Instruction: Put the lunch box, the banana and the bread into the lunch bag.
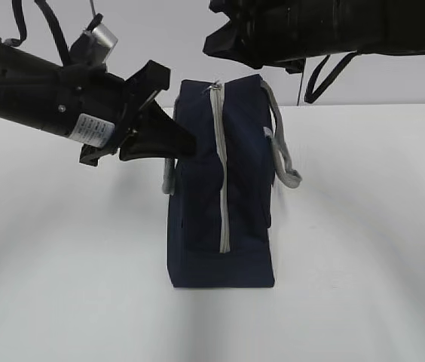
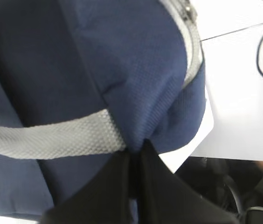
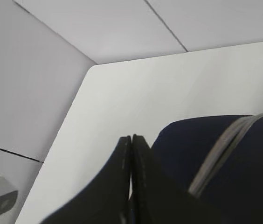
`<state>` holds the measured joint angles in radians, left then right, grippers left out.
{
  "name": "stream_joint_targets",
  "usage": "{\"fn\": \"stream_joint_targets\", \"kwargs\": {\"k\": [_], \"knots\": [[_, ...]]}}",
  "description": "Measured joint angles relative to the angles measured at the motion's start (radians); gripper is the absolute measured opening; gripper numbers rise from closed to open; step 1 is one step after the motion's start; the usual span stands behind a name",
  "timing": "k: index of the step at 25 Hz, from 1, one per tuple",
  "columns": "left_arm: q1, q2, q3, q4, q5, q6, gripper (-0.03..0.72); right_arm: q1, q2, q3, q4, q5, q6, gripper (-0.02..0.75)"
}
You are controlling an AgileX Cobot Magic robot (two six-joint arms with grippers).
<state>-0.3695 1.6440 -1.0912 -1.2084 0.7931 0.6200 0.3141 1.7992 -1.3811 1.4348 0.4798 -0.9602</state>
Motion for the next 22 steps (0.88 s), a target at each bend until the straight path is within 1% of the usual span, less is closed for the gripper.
{"fn": "stream_joint_targets", "kwargs": {"k": [4,10,13,16,17,18,19,21,22], "knots": [[0.0,0.0,0.0,0.022,0.019,0.003,0.005,-0.005,0.022,-0.001,0.007,-0.027,0.006,-0.016],[0.0,0.0,0.0,0.035,0.022,0.004,0.005,-0.02,0.037,-0.003,0.009,-0.021,0.01,-0.016],[0.0,0.0,0.0,0.037,0.023,0.005,0.005,-0.022,0.037,-0.005,-0.031,0.003,-0.006,-0.016],[0.0,0.0,0.0,0.038,0.023,0.021,0.005,-0.022,0.037,-0.009,-0.087,0.08,-0.031,-0.013],[0.0,0.0,0.0,0.04,0.024,0.024,0.005,-0.022,0.037,-0.011,-0.103,0.116,-0.035,-0.001],[0.0,0.0,0.0,0.042,0.024,0.025,0.005,-0.022,0.037,-0.013,-0.121,0.152,-0.037,0.029],[0.0,0.0,0.0,0.046,0.024,0.026,0.005,-0.022,0.037,-0.018,-0.132,0.181,-0.039,0.077],[0.0,0.0,0.0,0.049,0.025,0.026,0.005,-0.022,0.037,-0.028,-0.139,0.231,-0.037,0.205],[0.0,0.0,0.0,0.049,0.025,0.026,0.005,-0.022,0.037,-0.036,-0.139,0.243,-0.026,0.288]]}}
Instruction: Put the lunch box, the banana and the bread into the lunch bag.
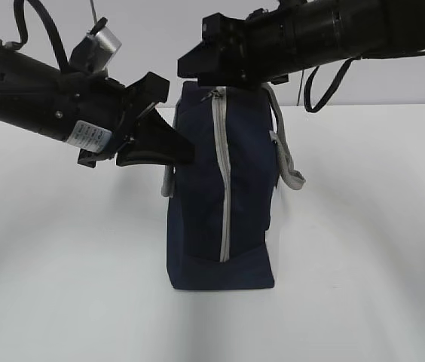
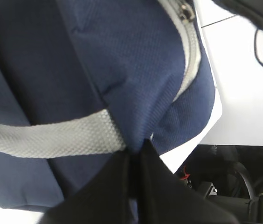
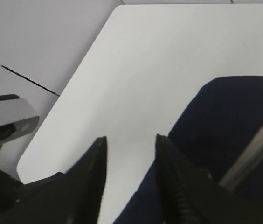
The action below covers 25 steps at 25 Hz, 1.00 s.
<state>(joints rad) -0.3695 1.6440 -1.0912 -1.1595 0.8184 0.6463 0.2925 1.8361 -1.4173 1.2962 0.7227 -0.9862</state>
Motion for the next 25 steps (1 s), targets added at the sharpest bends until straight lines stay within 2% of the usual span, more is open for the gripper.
{"fn": "stream_joint_targets", "kwargs": {"k": [2,3,5,9,12,17,25], "knots": [[0.0,0.0,0.0,0.0,0.0,0.001,0.005,0.0,0.0,-0.024,0.0,0.007,0.025,0.41],[0.0,0.0,0.0,0.001,0.0,0.001,0.005,0.0,0.0,-0.035,0.0,0.007,0.036,0.447],[0.0,0.0,0.0,0.003,0.0,0.001,0.005,-0.002,0.0,-0.062,-0.019,0.007,0.111,0.474],[0.0,0.0,0.0,0.004,0.001,0.002,0.005,-0.034,0.0,-0.101,-0.121,0.013,0.366,0.483],[0.0,0.0,0.0,0.006,0.002,0.002,0.005,-0.068,0.0,-0.127,-0.181,0.041,0.456,0.486],[0.0,0.0,0.0,0.006,0.003,0.002,0.005,-0.086,0.026,-0.165,-0.24,0.12,0.534,0.477],[0.0,0.0,0.0,0.007,0.003,0.002,0.005,-0.086,0.073,-0.172,-0.261,0.209,0.559,0.426]]}}
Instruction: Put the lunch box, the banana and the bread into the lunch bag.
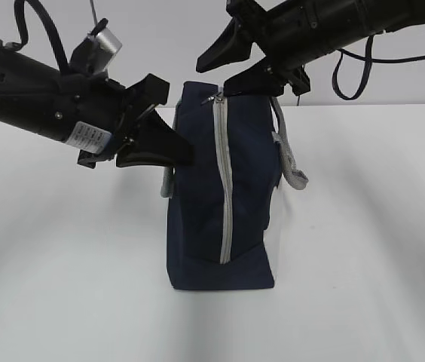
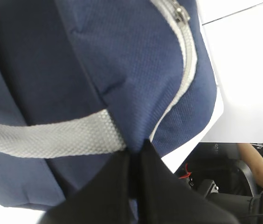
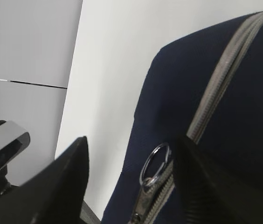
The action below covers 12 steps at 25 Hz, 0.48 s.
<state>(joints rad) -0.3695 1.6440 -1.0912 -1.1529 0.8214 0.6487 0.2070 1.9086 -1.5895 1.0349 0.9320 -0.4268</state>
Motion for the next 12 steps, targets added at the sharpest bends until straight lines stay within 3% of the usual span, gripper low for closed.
{"fn": "stream_joint_targets", "kwargs": {"k": [12], "knots": [[0.0,0.0,0.0,0.0,0.0,0.0,0.005,0.0,0.025,0.0,-0.002,0.004,0.02,0.425]]}}
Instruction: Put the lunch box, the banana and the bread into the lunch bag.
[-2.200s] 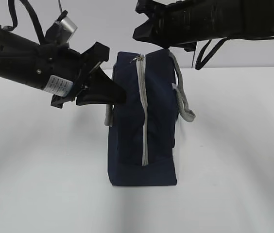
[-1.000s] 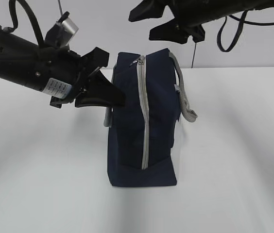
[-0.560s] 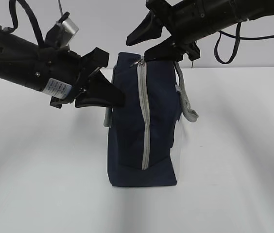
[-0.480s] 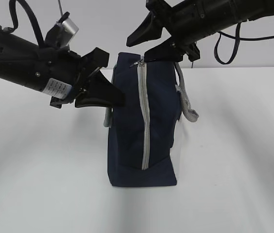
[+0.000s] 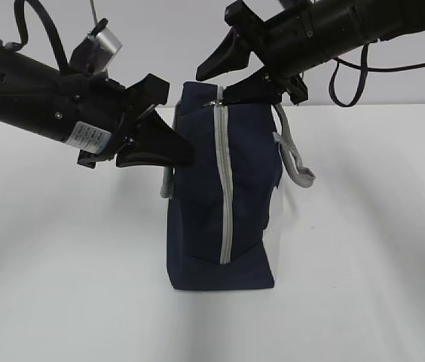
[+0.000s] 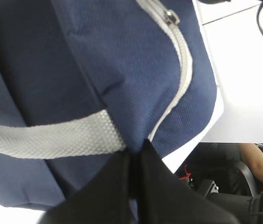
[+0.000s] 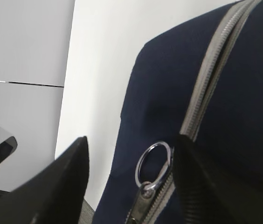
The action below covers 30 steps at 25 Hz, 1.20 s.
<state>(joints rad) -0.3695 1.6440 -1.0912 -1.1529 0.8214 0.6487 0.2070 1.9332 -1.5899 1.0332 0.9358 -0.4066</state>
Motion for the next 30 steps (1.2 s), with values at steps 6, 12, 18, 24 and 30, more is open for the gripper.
{"fn": "stream_joint_targets", "kwargs": {"k": [6,12,18,24,30], "knots": [[0.0,0.0,0.0,0.0,0.0,0.0,0.005,0.0,0.0,0.0,0.015,0.0,0.003,0.425],[0.0,0.0,0.0,0.0,0.0,0.0,0.005,0.0,0.018,-0.002,0.046,0.0,0.003,0.425],[0.0,0.0,0.0,0.0,0.0,0.0,0.005,0.0,0.02,-0.002,0.073,-0.008,0.003,0.415],[0.0,0.0,0.0,0.0,0.0,0.0,0.005,0.0,0.02,-0.002,0.084,-0.017,0.003,0.341],[0.0,0.0,0.0,0.0,-0.002,0.001,0.005,0.0,0.021,-0.006,0.087,-0.021,0.003,0.328]]}}
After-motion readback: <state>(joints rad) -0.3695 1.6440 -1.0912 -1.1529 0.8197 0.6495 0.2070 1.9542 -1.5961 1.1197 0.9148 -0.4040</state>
